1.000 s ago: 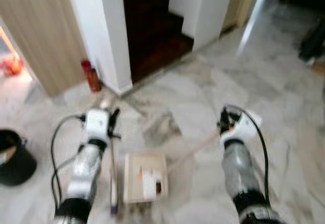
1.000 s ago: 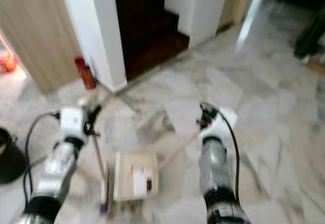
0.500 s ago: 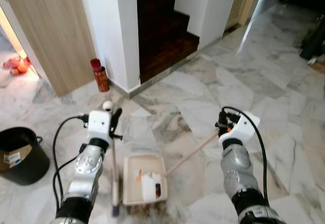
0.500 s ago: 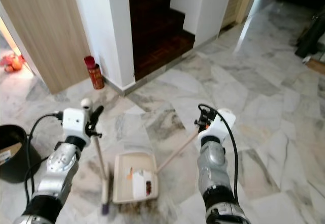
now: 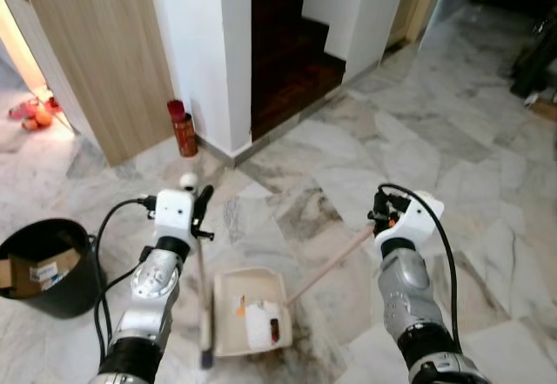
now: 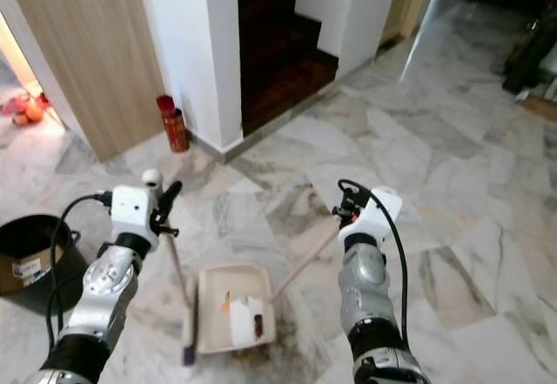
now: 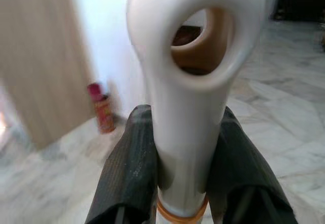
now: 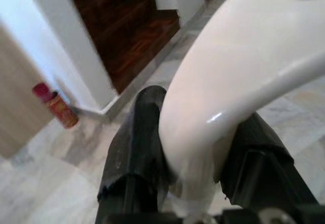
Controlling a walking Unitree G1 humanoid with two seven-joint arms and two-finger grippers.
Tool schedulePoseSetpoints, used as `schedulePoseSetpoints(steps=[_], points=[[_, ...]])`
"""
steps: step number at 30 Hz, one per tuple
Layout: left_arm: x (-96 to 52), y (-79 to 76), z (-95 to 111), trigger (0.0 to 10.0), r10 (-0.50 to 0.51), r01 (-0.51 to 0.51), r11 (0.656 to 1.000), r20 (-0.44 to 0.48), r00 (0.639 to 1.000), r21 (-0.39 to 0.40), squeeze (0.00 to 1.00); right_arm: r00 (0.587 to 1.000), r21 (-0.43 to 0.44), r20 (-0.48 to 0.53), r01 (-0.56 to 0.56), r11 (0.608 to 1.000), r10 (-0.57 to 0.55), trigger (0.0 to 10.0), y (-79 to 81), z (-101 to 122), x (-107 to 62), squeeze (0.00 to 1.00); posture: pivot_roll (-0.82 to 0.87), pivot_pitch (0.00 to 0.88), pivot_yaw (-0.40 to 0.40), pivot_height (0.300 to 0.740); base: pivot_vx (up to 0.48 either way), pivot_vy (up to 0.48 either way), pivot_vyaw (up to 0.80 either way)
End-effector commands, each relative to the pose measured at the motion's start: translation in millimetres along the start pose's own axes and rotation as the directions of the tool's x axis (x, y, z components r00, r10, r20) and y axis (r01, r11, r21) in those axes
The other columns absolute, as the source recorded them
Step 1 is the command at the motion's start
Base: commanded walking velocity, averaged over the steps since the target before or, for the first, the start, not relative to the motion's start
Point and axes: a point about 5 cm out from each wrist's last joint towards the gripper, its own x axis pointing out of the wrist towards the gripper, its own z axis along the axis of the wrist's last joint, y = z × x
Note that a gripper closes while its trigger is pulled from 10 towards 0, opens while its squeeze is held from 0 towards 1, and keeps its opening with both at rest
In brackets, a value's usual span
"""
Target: Sweep floor
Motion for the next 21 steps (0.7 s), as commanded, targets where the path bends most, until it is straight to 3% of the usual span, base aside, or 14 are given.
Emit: schedulePoseSetpoints(steps=[1, 14, 21], points=[[3.6, 5.6, 10.1, 10.0, 0.009, -0.01, 0.999, 0.038, 0.999, 0.032, 0.0, 0.999, 0.024, 0.044, -0.025, 0.999, 0.024, 10.0, 9.0, 10.1, 4.2, 0.0, 0.06, 0.0, -0.06, 0.74, 0.0, 0.368, 0.46], [3.5, 5.8, 9.6, 10.0, 0.011, -0.012, 0.999, 0.035, 0.999, 0.034, 0.0, 0.999, 0.023, 0.032, -0.033, 0.999, 0.032, 10.0, 11.1, 7.9, 3.9, 0.0, 0.06, 0.0, -0.06, 0.74, 0.0, 0.368, 0.45], [3.6, 6.2, 9.8, 10.0, 0.009, -0.01, 0.999, 0.034, 0.999, 0.036, 0.0, 0.999, 0.028, 0.023, -0.04, 0.999, 0.04, 10.0, 12.6, 6.4, 3.9, 0.0, 0.06, 0.0, -0.055, 0.74, 0.0, 0.367, 0.0]])
